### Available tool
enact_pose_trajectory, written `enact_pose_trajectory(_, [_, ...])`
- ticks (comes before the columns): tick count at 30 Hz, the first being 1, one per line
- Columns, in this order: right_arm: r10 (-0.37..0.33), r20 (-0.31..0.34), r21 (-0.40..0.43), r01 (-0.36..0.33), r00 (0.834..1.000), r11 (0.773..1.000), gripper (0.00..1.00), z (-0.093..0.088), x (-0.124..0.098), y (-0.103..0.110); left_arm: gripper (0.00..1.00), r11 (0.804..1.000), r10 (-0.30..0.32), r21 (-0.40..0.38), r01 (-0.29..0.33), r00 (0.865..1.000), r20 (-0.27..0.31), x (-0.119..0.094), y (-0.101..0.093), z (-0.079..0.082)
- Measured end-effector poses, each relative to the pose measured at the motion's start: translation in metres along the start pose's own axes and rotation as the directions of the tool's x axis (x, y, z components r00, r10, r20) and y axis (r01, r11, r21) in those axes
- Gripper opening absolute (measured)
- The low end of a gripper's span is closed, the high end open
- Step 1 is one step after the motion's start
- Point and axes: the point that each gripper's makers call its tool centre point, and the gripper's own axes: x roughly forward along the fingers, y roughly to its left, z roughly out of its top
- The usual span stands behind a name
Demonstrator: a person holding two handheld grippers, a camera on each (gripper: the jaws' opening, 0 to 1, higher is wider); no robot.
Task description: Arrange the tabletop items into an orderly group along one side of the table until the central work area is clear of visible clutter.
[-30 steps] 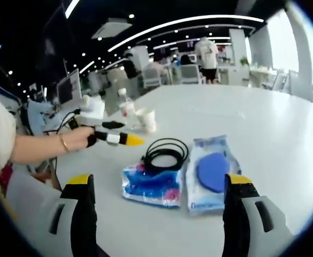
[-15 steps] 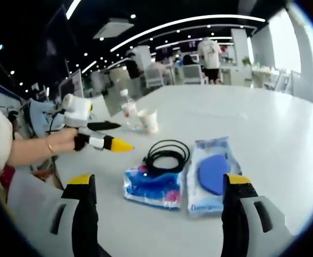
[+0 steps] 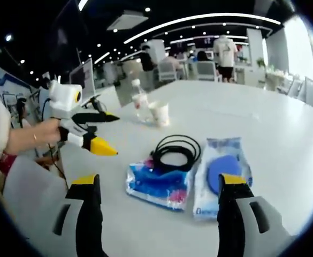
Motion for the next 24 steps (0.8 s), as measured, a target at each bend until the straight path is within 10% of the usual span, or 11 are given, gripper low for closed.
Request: enact_pose_trajectory(24, [0.017,-0.107,-0.037,-0.022,0.994,0.999,0.57,-0.039,0.04,-0.019,0.99,1.0,-0.005,-0.029,0.006,1.0,0.011,-0.053,-0.024,-0.012])
